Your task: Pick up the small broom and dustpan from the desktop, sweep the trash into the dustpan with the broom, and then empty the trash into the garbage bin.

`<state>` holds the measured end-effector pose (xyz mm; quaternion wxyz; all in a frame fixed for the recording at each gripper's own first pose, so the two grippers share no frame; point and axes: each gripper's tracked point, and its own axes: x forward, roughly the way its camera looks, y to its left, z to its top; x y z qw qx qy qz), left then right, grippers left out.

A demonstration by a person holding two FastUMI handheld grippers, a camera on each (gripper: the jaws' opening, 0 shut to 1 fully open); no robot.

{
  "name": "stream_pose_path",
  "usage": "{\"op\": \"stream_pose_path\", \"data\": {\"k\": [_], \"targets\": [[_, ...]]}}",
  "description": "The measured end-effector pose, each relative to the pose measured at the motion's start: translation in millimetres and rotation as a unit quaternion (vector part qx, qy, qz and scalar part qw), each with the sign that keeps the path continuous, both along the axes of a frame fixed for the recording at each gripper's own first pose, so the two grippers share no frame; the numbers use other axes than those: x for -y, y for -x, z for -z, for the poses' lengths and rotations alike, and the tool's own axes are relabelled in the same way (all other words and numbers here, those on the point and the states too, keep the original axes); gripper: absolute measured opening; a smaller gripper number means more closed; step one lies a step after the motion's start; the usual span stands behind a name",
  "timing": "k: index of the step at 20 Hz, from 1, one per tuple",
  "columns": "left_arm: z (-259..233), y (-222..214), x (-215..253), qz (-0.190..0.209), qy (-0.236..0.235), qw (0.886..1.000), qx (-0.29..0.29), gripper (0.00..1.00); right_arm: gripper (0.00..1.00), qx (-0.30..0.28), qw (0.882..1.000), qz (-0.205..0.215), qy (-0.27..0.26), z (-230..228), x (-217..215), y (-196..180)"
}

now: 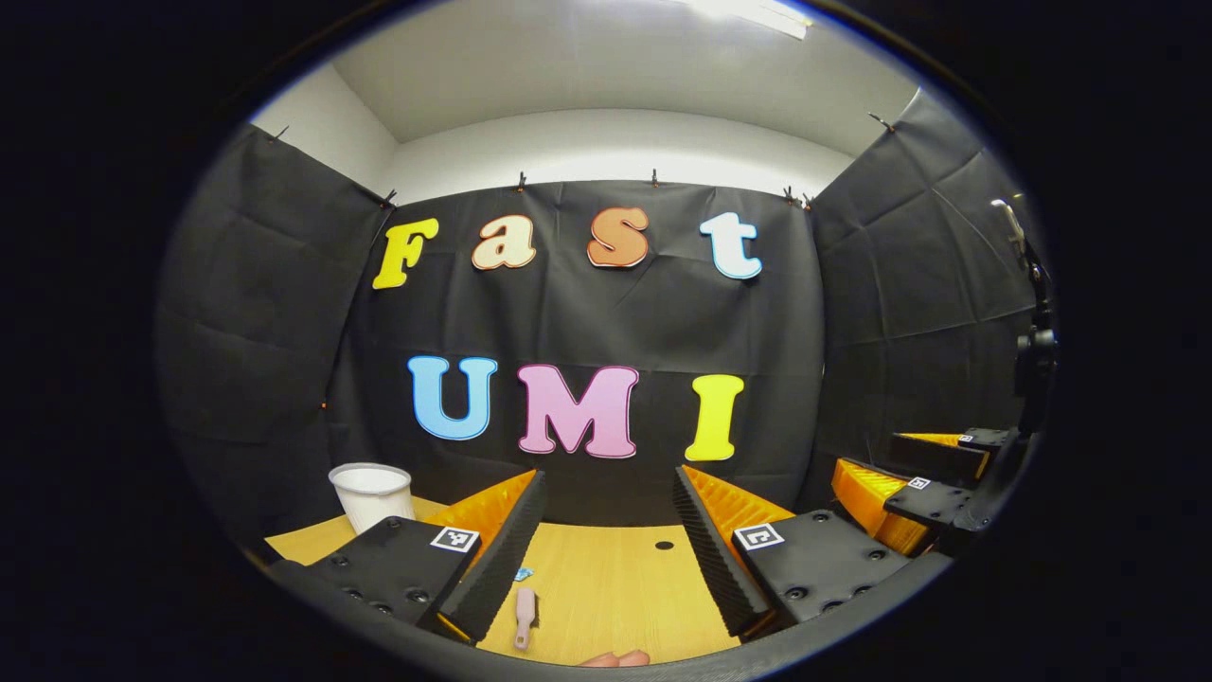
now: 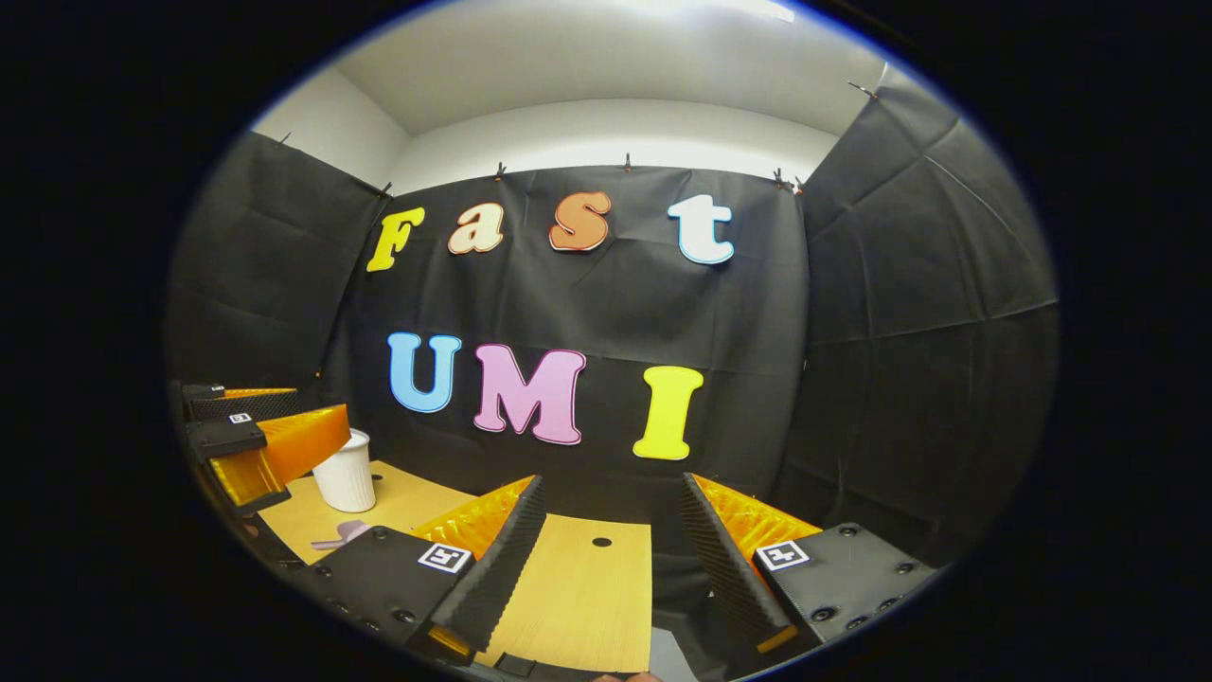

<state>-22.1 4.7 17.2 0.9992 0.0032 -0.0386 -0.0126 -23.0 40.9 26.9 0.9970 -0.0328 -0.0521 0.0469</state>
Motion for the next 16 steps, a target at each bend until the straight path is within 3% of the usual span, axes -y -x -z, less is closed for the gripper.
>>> {"op": "stream_pose_path", "data": {"k": [1, 3, 5, 6, 8, 10, 12, 13, 14, 16], "targets": [[3.6, 0.7, -2.3, -0.001, 0.007, 1.0, -0.004, 0.8, 0.93, -0.001, 1.0, -0.004, 0.001, 1.8, -4.0, -0.3], [8.0, 0.1, -14.5, -0.007, 0.021, 1.0, -0.017, 0.8, 0.88, -0.001, 1.0, -0.011, 0.001, 0.7, -15.6, -4.4], [11.3, -2.1, -33.9, -0.018, 0.03, 0.999, -0.025, 0.8, 0.93, 0.003, 1.0, -0.017, 0.001, -1.0, -32.5, -9.9], [12.4, -3.7, -45.9, -0.024, 0.03, 0.999, -0.028, 0.8, 0.88, 0.003, 1.0, -0.021, 0.001, 0.2, -42.7, -13.1], [25.2, -8.5, -68.9, -0.026, 0.021, 0.998, -0.045, 0.8, 0.93, -0.007, 0.999, -0.034, 0.004, 14.5, -68.2, -19.6], [43.1, -16.1, -95.1, -0.023, 0.013, 0.997, -0.077, 0.8, 0.89, -0.025, 0.999, -0.046, 0.008, 30.4, -96.4, -29.1], [64.4, -25.7, -124.5, -0.011, 0.013, 0.993, -0.121, 0.8, 0.93, -0.066, 0.996, -0.065, -0.001, 54.9, -133.2, -42.0], [76.6, -32.3, -142.0, -0.004, 0.012, 0.99, -0.143, 0.8, 0.89, -0.089, 0.993, -0.079, -0.011, 68.2, -155.1, -51.5], [87.3, -41.2, -161.7, -0.004, 0.009, 0.986, -0.165, 0.81, 0.94, -0.114, 0.989, -0.093, -0.02, 82.7, -178.0, -61.6], [110.2, -62.7, -202.1, -0.005, -0.005, 0.979, -0.204, 0.8, 0.93, -0.192, 0.973, -0.124, -0.03, 123.0, -221.4, -86.7]]}}
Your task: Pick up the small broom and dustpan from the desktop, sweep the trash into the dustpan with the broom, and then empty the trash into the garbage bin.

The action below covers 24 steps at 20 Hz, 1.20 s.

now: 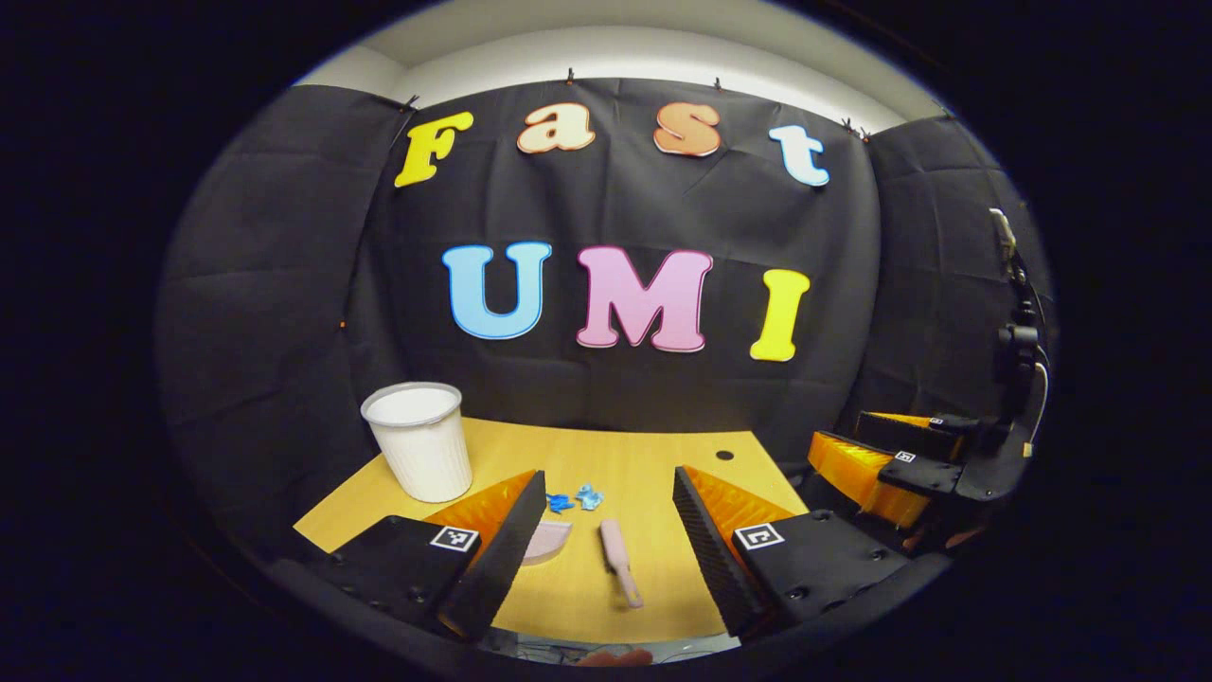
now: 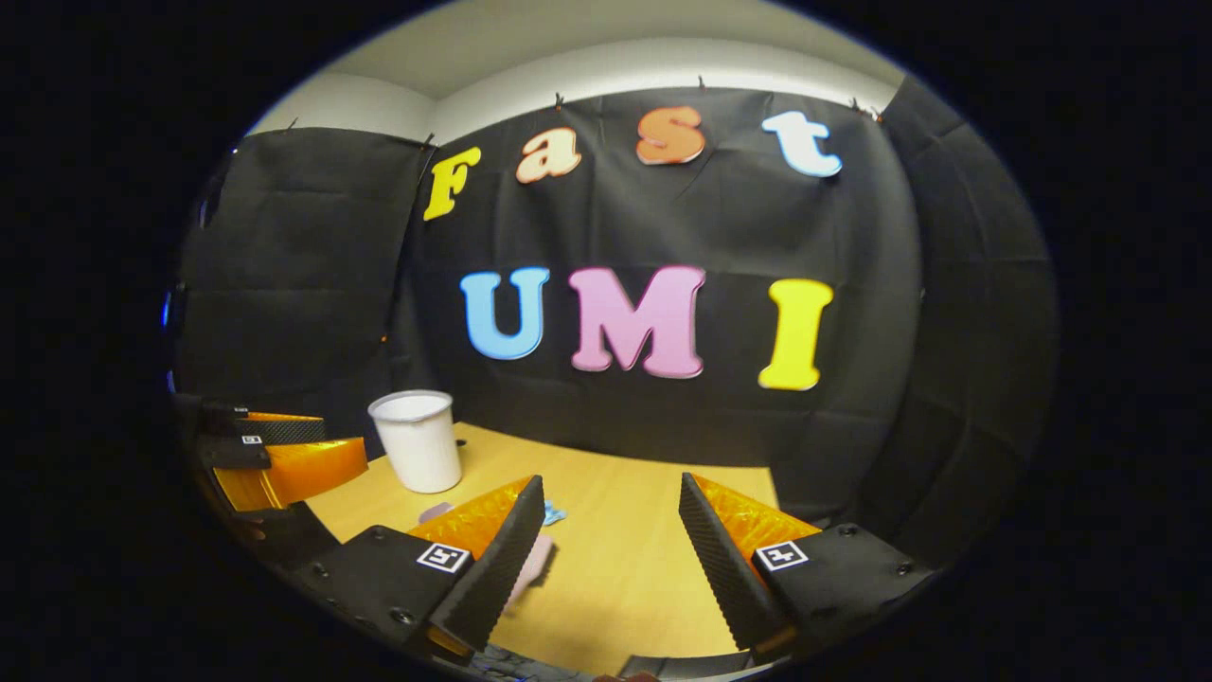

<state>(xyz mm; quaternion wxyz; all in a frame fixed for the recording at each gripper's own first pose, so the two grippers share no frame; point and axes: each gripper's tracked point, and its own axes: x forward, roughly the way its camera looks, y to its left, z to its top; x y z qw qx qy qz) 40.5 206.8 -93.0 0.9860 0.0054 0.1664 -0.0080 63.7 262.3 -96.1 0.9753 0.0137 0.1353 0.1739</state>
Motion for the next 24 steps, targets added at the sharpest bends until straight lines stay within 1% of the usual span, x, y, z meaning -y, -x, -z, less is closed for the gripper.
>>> {"op": "stream_pose_path", "data": {"k": [1, 2, 3, 4, 5, 6, 7, 8, 9, 10, 11, 12, 13, 14, 15, 17, 18, 19, 21, 22, 24], "targets": [[14.8, -12.9, -18.5, 0.0, -0.004, 1.0, -0.022, 0.81, 0.89, -0.06, 0.998, -0.025, -0.003, 28.5, -25.1, -11.5], [33.3, -26.4, -34.8, 0.005, -0.002, 0.998, -0.056, 0.81, 0.94, -0.122, 0.991, -0.049, -0.003, 55.2, -46.6, -18.2], [56.4, -34.7, -47.6, 0.009, 0.003, 0.995, -0.104, 0.81, 0.94, -0.186, 0.98, -0.064, -0.001, 83.6, -65.8, -26.6], [81.2, -46.4, -60.2, 0.011, 0.014, 0.988, -0.151, 0.81, 0.87, -0.229, 0.971, -0.072, 0.008, 109.0, -77.1, -35.9], [111.3, -52.8, -68.8, 0.007, 0.029, 0.978, -0.208, 0.81, 0.94, -0.279, 0.957, -0.077, 0.036, 139.9, -85.6, -41.4], [141.1, -48.2, -76.1, -0.001, 0.045, 0.955, -0.293, 0.81, 0.94, -0.341, 0.935, -0.083, 0.055, 164.1, -89.0, -43.2], [164.3, -52.7, -81.8, -0.011, 0.054, 0.941, -0.334, 0.81, 0.95, -0.39, 0.915, -0.081, 0.06, 174.7, -93.3, -53.1], [176.6, -59.3, -89.5, -0.021, 0.054, 0.927, -0.371, 0.83, 0.95, -0.429, 0.898, -0.079, 0.053, 183.1, -98.7, -63.0], [194.4, -65.0, -100.8, -0.042, 0.038, 0.913, -0.404, 0.83, 0.95, -0.46, 0.883, -0.077, 0.055, 192.1, -97.8, -69.2], [209.9, -74.0, -106.8, -0.049, 0.023, 0.904, -0.424, 0.83, 0.95, -0.493, 0.865, -0.075, 0.056, 199.2, -99.6, -71.2], [234.2, -82.1, -104.0, -0.044, 0.011, 0.893, -0.448, 0.83, 0.95, -0.514, 0.853, -0.073, 0.053, 212.2, -105.5, -75.5], [249.7, -86.9, -110.5, -0.057, -0.009, 0.882, -0.468, 0.83, 0.95, -0.528, 0.843, -0.077, 0.059, 221.9, -107.7, -78.0], [263.4, -92.3, -112.4, -0.056, -0.013, 0.874, -0.482, 0.83, 0.95, -0.54, 0.834, -0.084, 0.074, 234.6, -108.5, -76.5], [276.1, -98.2, -112.7, -0.062, -0.013, 0.868, -0.493, 0.83, 0.95, -0.55, 0.826, -0.091, 0.082, 243.4, -110.2, -75.6], [275.3, -93.3, -115.4, -0.058, -0.007, 0.859, -0.509, 0.83, 0.95, -0.562, 0.818, -0.09, 0.084, 254.4, -115.4, -74.0], [296.6, -96.1, -118.5, -0.06, 0.005, 0.835, -0.547, 0.83, 0.95, -0.589, 0.8, -0.078, 0.084, 270.4, -117.5, -71.0], [308.0, -97.2, -118.9, -0.054, 0.011, 0.82, -0.569, 0.83, 0.95, -0.597, 0.794, -0.072, 0.089, 275.9, -116.9, -71.3], [316.6, -98.8, -120.9, -0.054, 0.011, 0.812, -0.581, 0.83, 0.95, -0.603, 0.789, -0.067, 0.094, 282.3, -117.1, -71.3], [331.6, -107.9, -121.9, -0.04, 0.005, 0.803, -0.595, 0.83, 0.95, -0.613, 0.782, -0.056, 0.099, 293.4, -121.7, -70.5], [338.4, -111.8, -122.9, -0.032, 0.003, 0.799, -0.601, 0.83, 0.95, -0.617, 0.778, -0.057, 0.106, 298.0, -124.2, -68.6], [352.4, -117.1, -126.9, -0.021, -0.008, 0.795, -0.607, 0.83, 0.95, -0.622, 0.773, -0.058, 0.112, 308.0, -130.7, -67.0]]}}
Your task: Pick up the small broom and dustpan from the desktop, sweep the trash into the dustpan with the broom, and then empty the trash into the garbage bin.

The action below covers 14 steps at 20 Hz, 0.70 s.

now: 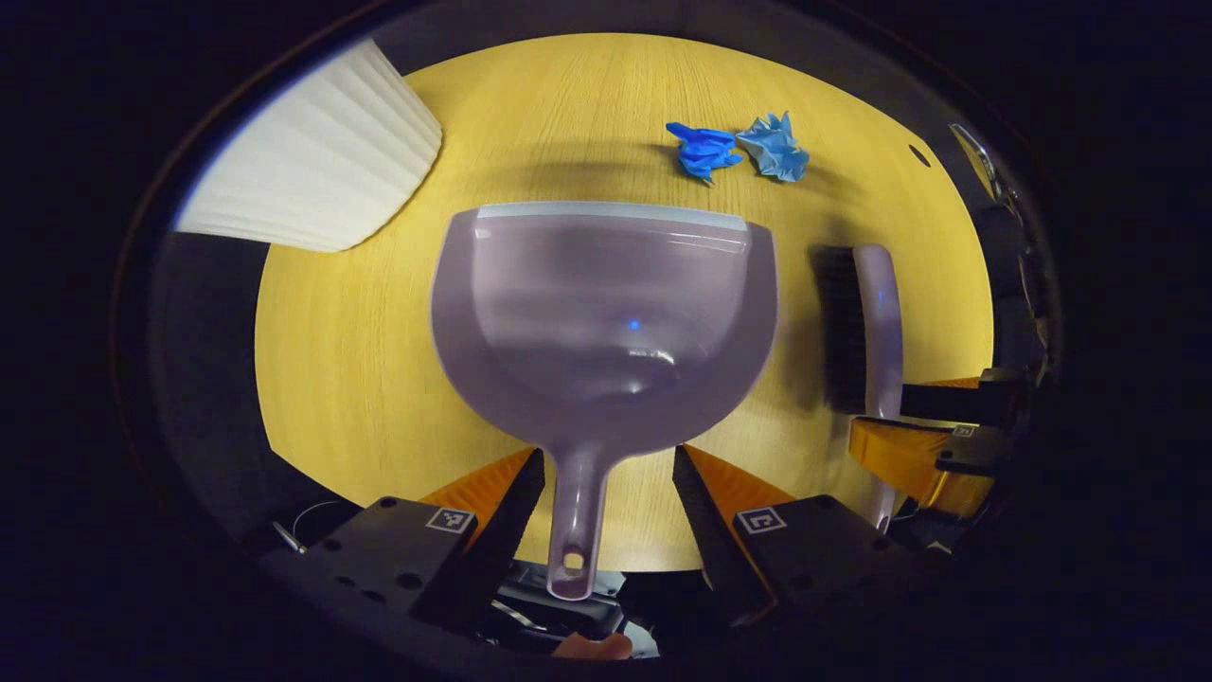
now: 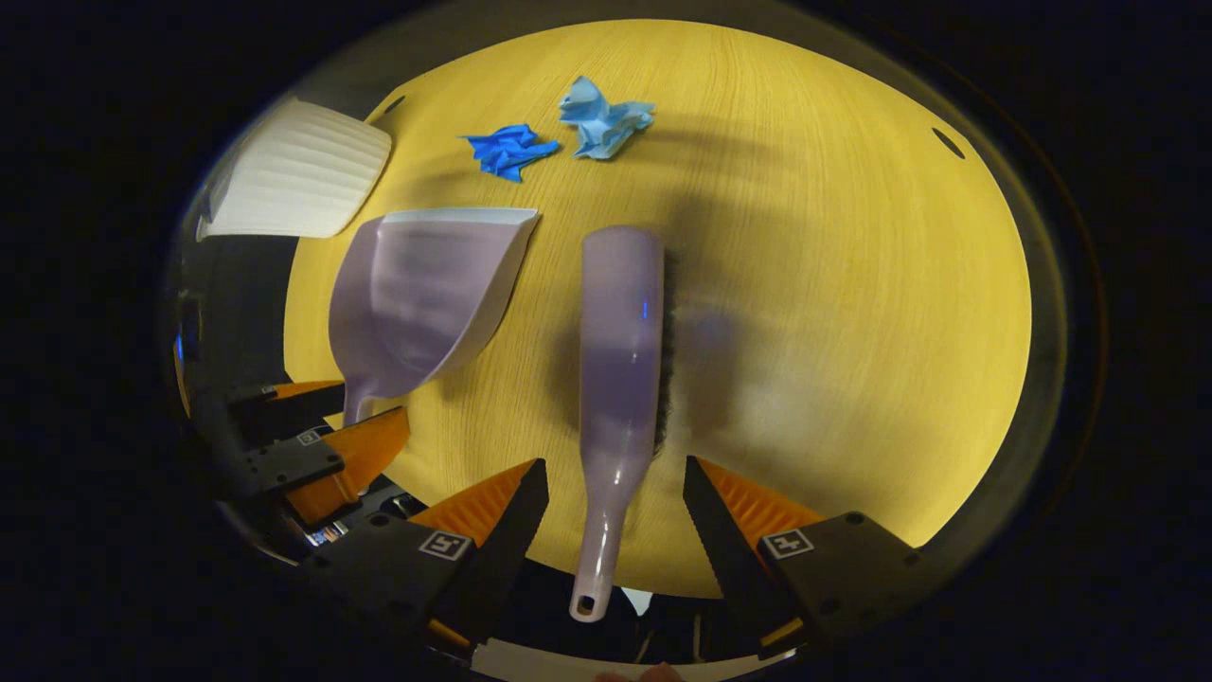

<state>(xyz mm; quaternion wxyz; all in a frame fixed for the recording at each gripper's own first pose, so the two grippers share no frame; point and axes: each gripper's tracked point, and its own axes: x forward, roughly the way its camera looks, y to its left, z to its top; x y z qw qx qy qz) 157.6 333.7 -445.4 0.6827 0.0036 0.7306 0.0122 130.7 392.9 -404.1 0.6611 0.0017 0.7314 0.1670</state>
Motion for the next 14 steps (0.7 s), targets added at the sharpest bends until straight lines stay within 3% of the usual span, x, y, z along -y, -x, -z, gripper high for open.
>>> {"op": "stream_pose_path", "data": {"k": [2, 3, 4, 6, 7, 9, 10, 11, 12, 14], "targets": [[6.1, 2.4, 0.9, 0.016, 0.007, 1.0, -0.011, 0.83, 0.93, 0.0, 1.0, 0.022, 0.017, 8.2, 1.9, -1.3], [8.7, 2.3, 3.2, 0.023, 0.011, 1.0, -0.011, 0.83, 0.83, 0.002, 0.999, 0.036, 0.028, 10.6, 6.1, -0.9], [8.5, 4.3, 6.5, 0.031, 0.017, 0.999, -0.015, 0.83, 0.82, 0.0, 0.998, 0.043, 0.037, 12.9, 7.2, 1.5], [9.6, 4.9, 8.3, 0.047, 0.024, 0.998, -0.022, 0.83, 0.67, -0.01, 0.999, 0.033, 0.033, 15.2, 4.8, 7.8], [11.7, 4.9, 8.1, 0.049, 0.024, 0.998, -0.027, 0.83, 0.7, -0.012, 0.999, 0.03, 0.026, 16.0, 1.7, 6.8], [17.4, 0.7, 5.4, 0.043, 0.024, 0.998, -0.027, 0.83, 0.46, -0.016, 0.999, 0.04, 0.024, 16.2, -2.3, 5.9], [19.7, -0.7, 2.1, 0.039, 0.021, 0.999, -0.024, 0.8, 0.45, -0.022, 0.999, 0.035, 0.019, 14.2, -5.0, 8.3], [17.3, -2.8, -2.7, 0.038, 0.017, 0.999, -0.021, 0.75, 0.34, -0.021, 0.999, 0.03, 0.02, 13.7, -5.9, 9.3], [16.3, -6.2, -7.2, 0.036, 0.009, 0.999, -0.018, 0.6, 0.41, -0.018, 0.999, 0.028, 0.02, 14.3, -6.4, 8.1], [20.3, -4.6, -6.3, 0.033, 0.019, 0.999, -0.021, 0.43, 0.37, -0.018, 0.999, 0.031, 0.012, 14.8, -9.0, 7.1]]}}
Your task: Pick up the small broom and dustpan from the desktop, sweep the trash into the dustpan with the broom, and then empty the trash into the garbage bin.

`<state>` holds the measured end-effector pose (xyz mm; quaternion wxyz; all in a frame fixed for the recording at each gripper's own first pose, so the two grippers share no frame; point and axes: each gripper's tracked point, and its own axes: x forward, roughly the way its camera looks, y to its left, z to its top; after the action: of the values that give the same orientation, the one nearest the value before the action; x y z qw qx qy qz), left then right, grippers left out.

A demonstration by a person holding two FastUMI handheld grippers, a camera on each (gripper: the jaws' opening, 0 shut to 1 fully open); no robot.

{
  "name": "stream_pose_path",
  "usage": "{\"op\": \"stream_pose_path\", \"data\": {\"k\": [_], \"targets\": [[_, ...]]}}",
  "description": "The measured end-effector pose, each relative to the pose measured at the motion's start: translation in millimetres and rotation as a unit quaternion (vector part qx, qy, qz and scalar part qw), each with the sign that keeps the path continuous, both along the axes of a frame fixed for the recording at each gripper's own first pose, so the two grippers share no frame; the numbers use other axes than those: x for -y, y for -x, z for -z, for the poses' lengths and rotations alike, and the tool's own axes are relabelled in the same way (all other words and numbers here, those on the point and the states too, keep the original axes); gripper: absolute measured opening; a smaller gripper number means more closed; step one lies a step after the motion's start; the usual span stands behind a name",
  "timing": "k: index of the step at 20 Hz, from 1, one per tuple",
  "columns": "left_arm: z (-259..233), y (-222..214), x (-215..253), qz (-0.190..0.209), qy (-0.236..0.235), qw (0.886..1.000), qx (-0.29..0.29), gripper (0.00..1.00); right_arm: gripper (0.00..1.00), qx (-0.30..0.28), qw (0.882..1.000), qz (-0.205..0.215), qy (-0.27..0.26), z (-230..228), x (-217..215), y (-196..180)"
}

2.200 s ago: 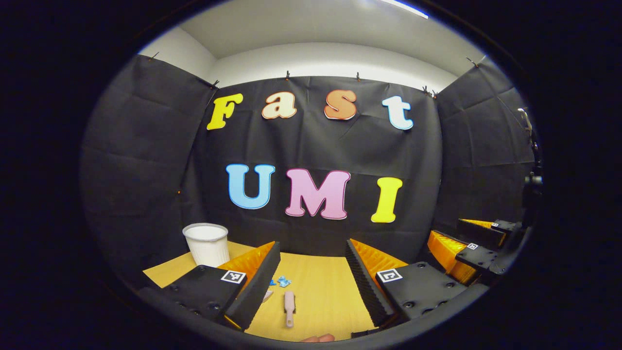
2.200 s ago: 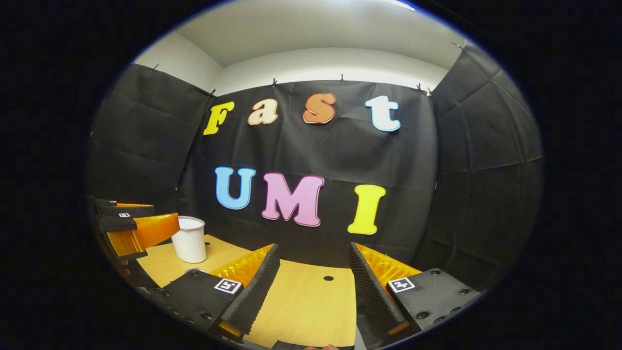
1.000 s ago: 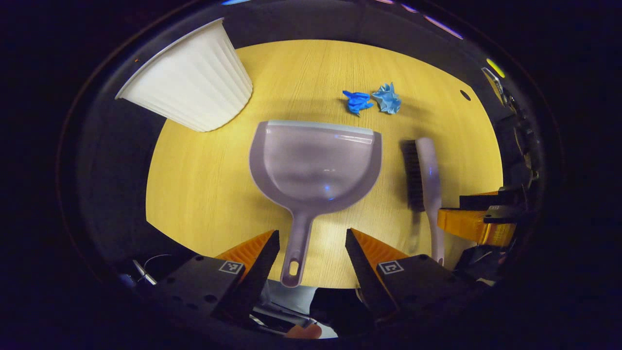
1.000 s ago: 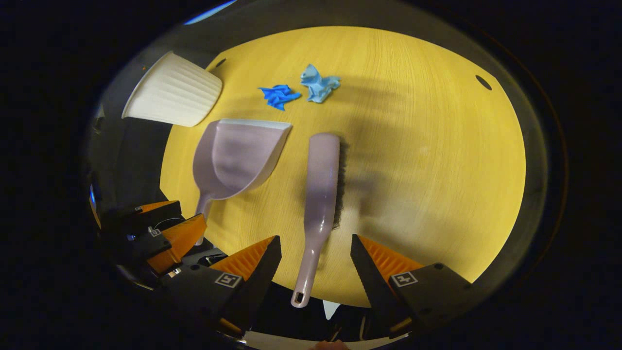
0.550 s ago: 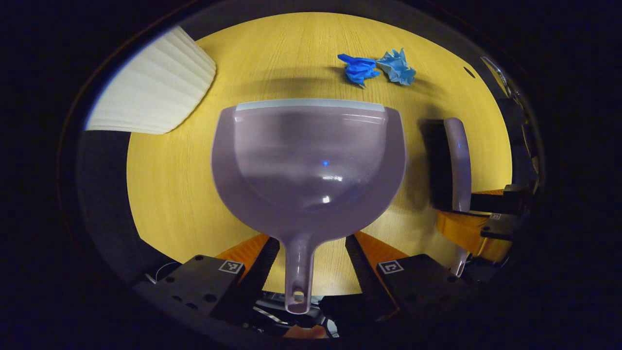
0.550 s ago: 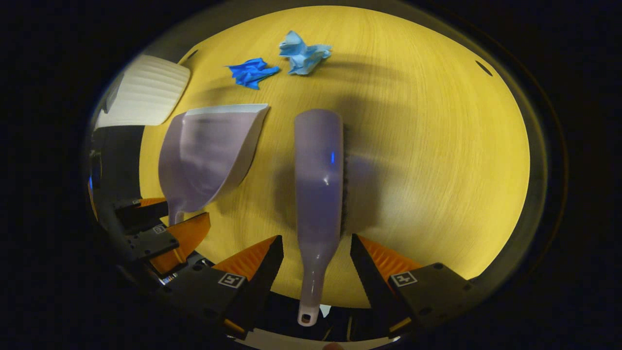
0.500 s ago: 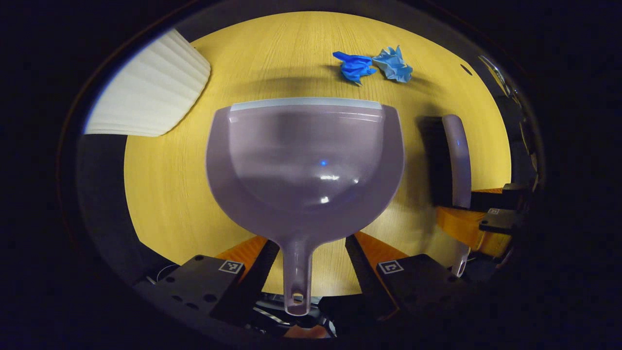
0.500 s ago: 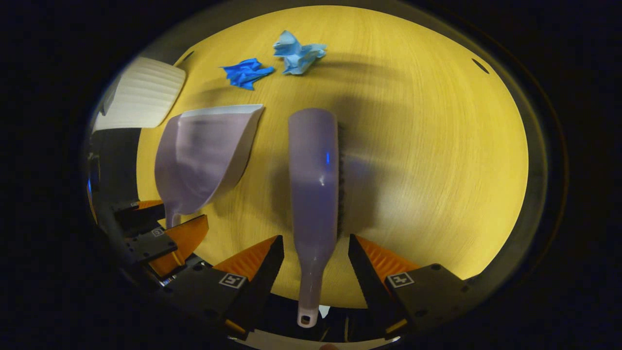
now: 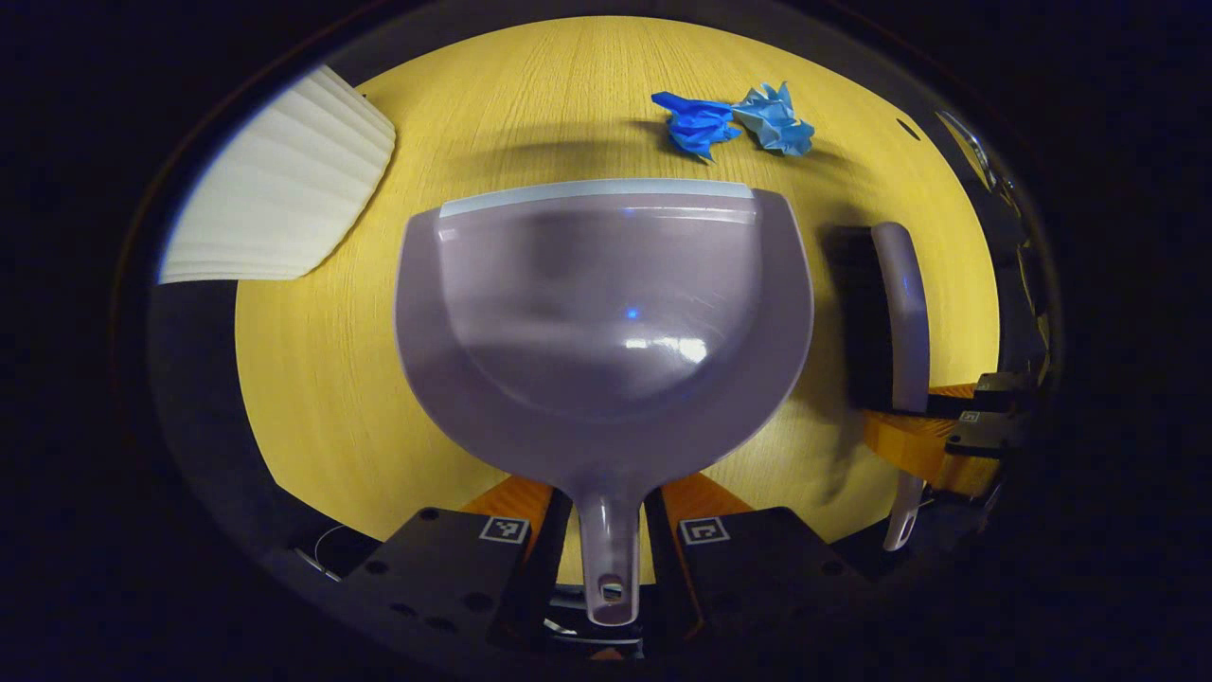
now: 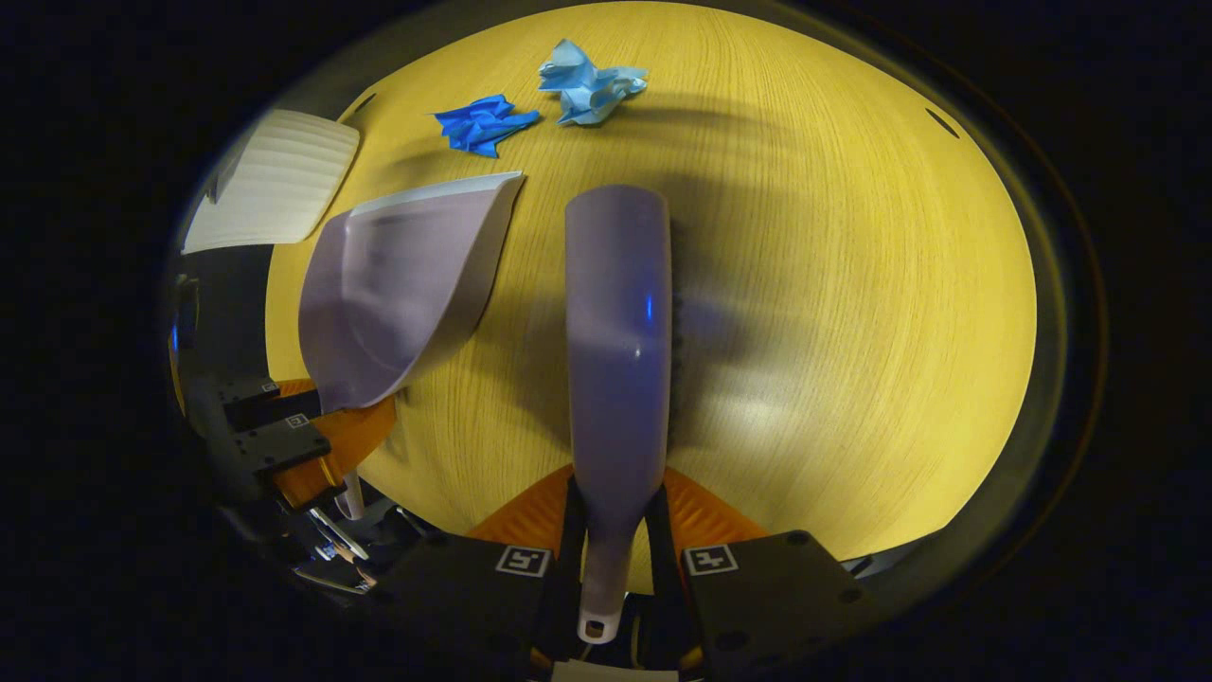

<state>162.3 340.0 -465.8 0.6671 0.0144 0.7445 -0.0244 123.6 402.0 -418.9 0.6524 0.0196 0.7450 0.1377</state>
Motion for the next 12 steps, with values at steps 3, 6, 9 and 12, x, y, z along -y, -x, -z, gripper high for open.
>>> {"op": "stream_pose_path", "data": {"k": [3, 6, 9, 12], "targets": [[-2.2, 0.7, -0.3, -0.001, 0.007, 1.0, -0.004, 0.31, 0.28, 0.005, 1.0, 0.007, -0.007, -0.2, -2.4, -4.9], [-3.3, -1.2, -1.8, 0.01, 0.007, 1.0, 0.0, 0.26, 0.28, 0.009, 1.0, -0.001, -0.008, 0.5, -2.8, -5.0], [-2.5, -1.1, -0.7, 0.004, 0.015, 1.0, 0.01, 0.23, 0.28, 0.011, 1.0, -0.002, -0.006, -2.6, -1.0, -3.1], [-5.7, -1.6, -2.9, 0.011, 0.013, 1.0, 0.014, 0.22, 0.28, 0.021, 1.0, 0.001, -0.013, -9.3, -0.1, -6.4]]}}
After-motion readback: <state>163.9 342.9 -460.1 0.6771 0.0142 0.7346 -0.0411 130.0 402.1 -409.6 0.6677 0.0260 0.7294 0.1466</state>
